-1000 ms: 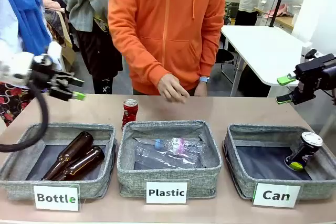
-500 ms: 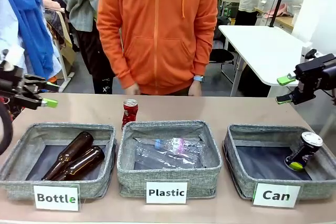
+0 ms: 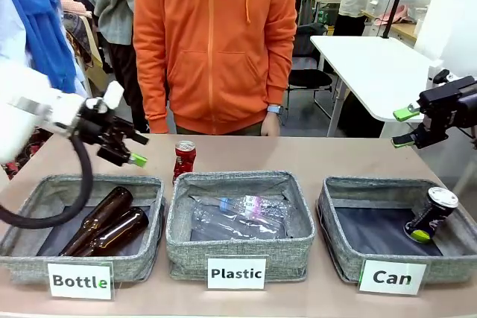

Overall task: Sort the can waste into the basket.
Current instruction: Pick up the can waste from the table and place it in the right Fabric basket.

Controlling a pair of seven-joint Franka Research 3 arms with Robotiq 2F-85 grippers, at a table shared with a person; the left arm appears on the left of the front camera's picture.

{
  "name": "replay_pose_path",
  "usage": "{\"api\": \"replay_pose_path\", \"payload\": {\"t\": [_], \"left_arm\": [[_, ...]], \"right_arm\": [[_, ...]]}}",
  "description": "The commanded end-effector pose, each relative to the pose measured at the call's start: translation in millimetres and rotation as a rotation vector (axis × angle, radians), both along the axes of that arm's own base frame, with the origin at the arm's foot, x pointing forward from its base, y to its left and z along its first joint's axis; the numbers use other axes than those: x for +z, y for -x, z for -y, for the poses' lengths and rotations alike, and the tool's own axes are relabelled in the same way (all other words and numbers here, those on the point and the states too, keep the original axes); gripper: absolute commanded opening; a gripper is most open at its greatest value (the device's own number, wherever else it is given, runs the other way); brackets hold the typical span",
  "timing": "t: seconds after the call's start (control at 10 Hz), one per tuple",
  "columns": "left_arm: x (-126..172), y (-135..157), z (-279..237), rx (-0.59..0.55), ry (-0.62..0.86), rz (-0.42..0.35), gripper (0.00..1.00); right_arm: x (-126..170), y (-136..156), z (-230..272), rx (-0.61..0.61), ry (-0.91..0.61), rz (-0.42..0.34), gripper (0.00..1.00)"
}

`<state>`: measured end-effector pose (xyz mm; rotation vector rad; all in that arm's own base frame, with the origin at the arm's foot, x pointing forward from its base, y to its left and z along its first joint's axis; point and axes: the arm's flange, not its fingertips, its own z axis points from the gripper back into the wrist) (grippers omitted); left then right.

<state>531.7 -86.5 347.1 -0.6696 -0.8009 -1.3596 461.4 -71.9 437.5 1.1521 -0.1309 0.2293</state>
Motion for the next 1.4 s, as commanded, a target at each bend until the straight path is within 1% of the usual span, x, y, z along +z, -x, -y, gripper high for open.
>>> {"api": "replay_pose_path", "payload": {"t": [0.0, 0.1, 0.2, 0.3, 0.4, 0.5, 0.7, 1.0, 1.2, 1.3], "left_arm": [[-4, -22, 13, -0.024, 0.006, -0.030, 1.00], [-5, -32, 26, 0.109, 0.058, -0.024, 1.00], [-9, -10, 15, -0.020, 0.003, -0.016, 1.00], [-9, -10, 15, -0.020, 0.003, -0.016, 1.00], [-13, -23, 26, 0.013, 0.022, -0.028, 1.00], [-17, -26, 32, 0.001, 0.028, -0.052, 1.00], [-27, -28, 46, -0.036, 0.041, -0.071, 1.00], [-35, -35, 64, -0.024, 0.041, -0.093, 1.00], [-40, -40, 70, -0.005, 0.061, -0.105, 1.00], [-42, -43, 70, 0.023, 0.059, -0.095, 1.00]], "right_arm": [[2, 1, 2, 0.008, 0.003, 0.011, 1.00], [2, 1, 2, 0.008, 0.003, 0.011, 1.00], [2, 1, 2, 0.008, 0.003, 0.011, 1.00], [2, 1, 2, 0.008, 0.003, 0.011, 1.00], [2, 1, 2, 0.008, 0.003, 0.011, 1.00], [2, 1, 2, 0.008, 0.003, 0.011, 1.00], [2, 1, 2, 0.008, 0.003, 0.011, 1.00], [2, 1, 2, 0.008, 0.003, 0.011, 1.00], [2, 1, 2, 0.008, 0.003, 0.011, 1.00], [2, 1, 2, 0.008, 0.003, 0.011, 1.00]]}}
